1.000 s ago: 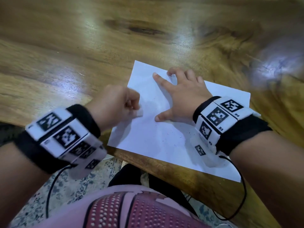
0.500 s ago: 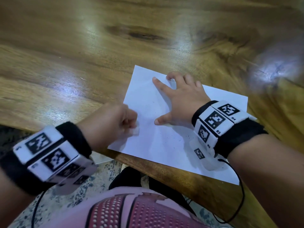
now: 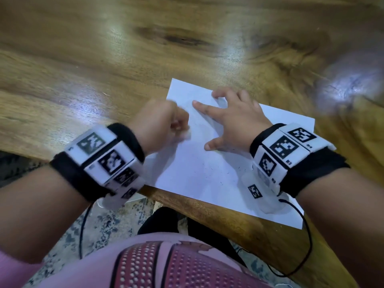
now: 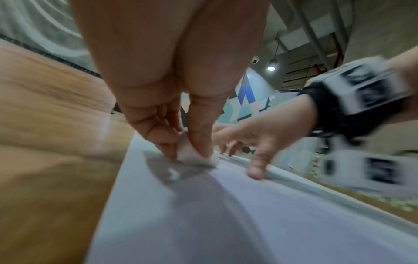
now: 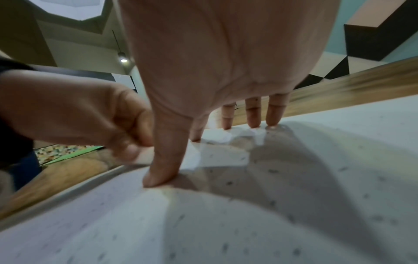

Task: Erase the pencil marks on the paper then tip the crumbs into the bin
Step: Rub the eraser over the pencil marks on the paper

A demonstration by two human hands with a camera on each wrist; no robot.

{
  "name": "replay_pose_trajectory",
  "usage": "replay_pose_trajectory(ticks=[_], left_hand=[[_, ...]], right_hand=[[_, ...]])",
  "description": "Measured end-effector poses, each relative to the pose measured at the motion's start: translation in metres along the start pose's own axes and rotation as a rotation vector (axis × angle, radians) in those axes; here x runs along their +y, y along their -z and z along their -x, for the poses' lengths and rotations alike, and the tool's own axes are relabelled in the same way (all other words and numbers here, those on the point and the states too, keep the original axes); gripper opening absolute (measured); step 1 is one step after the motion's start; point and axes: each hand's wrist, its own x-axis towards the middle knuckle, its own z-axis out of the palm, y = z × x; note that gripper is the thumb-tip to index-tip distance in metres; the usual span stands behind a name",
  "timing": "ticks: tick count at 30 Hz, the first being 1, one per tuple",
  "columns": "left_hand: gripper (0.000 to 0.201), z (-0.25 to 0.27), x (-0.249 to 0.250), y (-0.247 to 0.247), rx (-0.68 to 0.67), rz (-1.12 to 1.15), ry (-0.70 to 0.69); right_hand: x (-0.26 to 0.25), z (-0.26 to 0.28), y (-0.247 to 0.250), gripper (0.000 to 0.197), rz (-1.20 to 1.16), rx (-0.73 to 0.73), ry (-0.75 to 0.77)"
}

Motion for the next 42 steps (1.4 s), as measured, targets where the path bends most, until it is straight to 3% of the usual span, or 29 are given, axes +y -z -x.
replay_pose_trajectory(ticks=[3,4,7,9,11,14,16,18,21,25,27,29,31,33,35,37,42], left_hand=[[0.009,0.018,-0.004,-0.002,-0.28,0.03,0.001],[0.007,0.016,-0.004,-0.001,-0.251,0.043,0.008],[0.015,-0.01,-0.001,0.006,0.046,0.044,0.028],[0.013,-0.02,0.004,0.005,0.086,0.019,0.031],[0.008,-0.01,0.001,0.002,0.029,0.002,-0.008],[0.024,0.02,-0.006,-0.002,-0.218,-0.009,-0.031],[0.014,0.025,-0.008,-0.001,-0.298,-0.006,-0.012],[0.007,0.01,-0.007,0.005,-0.167,0.03,0.006],[0.016,-0.029,-0.001,0.015,0.062,0.075,0.059],[0.01,-0.026,0.002,0.008,0.054,0.051,0.086],[0.015,0.002,-0.002,0.001,-0.037,0.043,0.056],[0.029,0.026,-0.005,-0.001,-0.231,0.065,0.046],[0.024,0.028,-0.007,0.001,-0.316,0.077,0.05],[0.011,0.011,-0.008,0.003,-0.146,0.102,0.068],[0.014,-0.008,-0.007,0.005,0.069,0.103,0.107],[0.012,-0.012,-0.007,0.003,0.122,0.094,0.111],[0.011,0.037,-0.013,-0.01,-0.171,0.073,-0.001]], right_hand=[[0.001,0.0,0.0,0.09,0.007,0.004,0.003],[0.001,0.001,0.0,0.09,0.011,0.007,0.003],[0.001,0.0,0.0,0.09,0.017,0.009,0.003],[0.002,0.0,-0.001,0.091,0.022,0.006,0.003],[0.001,0.0,-0.001,0.091,0.022,0.01,0.005],[0.002,0.0,-0.001,0.09,0.014,0.016,0.006],[0.002,0.001,-0.002,0.09,0.008,0.021,0.008],[0.002,0.001,-0.002,0.09,0.008,0.025,0.009],[0.002,0.001,-0.001,0.09,0.01,0.018,0.004],[0.002,0.0,-0.001,0.091,0.016,0.007,0.004],[0.003,0.0,-0.002,0.091,0.011,0.01,0.006],[0.004,0.0,-0.003,0.09,0.007,0.018,0.013],[0.004,0.001,-0.003,0.09,0.002,0.031,0.019],[0.004,0.002,-0.003,0.09,-0.005,0.039,0.019],[0.003,0.003,-0.004,0.089,-0.024,0.044,0.018],[0.003,0.005,-0.004,0.088,-0.051,0.052,0.019],[0.005,0.007,-0.007,0.085,-0.067,0.057,0.033]])
